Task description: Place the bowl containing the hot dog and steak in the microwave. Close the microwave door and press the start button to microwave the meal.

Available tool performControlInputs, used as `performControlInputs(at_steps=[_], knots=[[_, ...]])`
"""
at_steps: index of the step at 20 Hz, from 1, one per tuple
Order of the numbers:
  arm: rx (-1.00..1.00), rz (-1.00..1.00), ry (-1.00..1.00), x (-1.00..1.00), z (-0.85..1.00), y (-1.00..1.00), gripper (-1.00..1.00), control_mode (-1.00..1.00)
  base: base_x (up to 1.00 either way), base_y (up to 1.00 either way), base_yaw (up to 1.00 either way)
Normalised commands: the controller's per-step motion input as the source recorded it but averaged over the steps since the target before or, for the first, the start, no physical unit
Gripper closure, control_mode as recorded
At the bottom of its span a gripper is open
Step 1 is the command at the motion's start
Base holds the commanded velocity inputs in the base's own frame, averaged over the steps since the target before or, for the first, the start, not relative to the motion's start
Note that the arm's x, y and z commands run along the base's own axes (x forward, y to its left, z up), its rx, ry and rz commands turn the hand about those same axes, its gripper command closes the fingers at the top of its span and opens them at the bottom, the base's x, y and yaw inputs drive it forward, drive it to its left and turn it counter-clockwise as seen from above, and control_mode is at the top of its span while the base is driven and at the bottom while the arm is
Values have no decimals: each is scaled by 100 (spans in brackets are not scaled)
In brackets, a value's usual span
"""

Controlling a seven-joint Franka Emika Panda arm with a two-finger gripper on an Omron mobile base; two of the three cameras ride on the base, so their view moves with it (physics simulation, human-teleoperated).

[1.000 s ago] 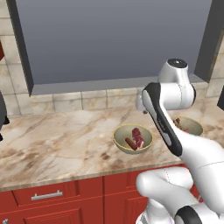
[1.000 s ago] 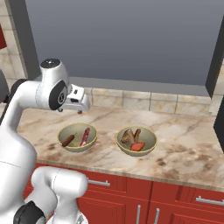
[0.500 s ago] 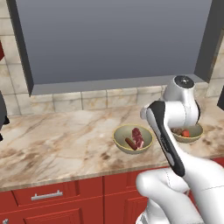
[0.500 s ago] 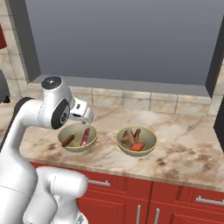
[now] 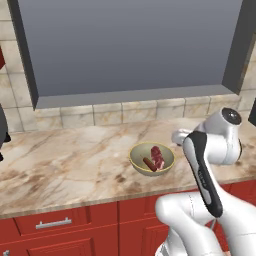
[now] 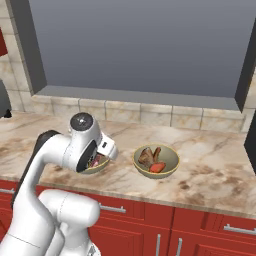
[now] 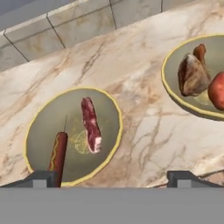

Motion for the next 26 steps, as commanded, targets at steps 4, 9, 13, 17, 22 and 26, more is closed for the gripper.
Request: performControlInputs(at_steps=[4,9,13,17,22,26], knots=[[24,-10,-1,0,-31,-30,-100,-100,0,0,0],[22,-5,7,0,-21,-20,-100,-100,0,0,0],[12,0,14,0,-8,-1,-100,-100,0,0,0],[3,1,8,1,-6,0,-100,-100,0,0,0],[0,0,11,13,-2,0,-100,-100,0,0,0],[0,0,6,20,-12,0,-100,-100,0,0,0]])
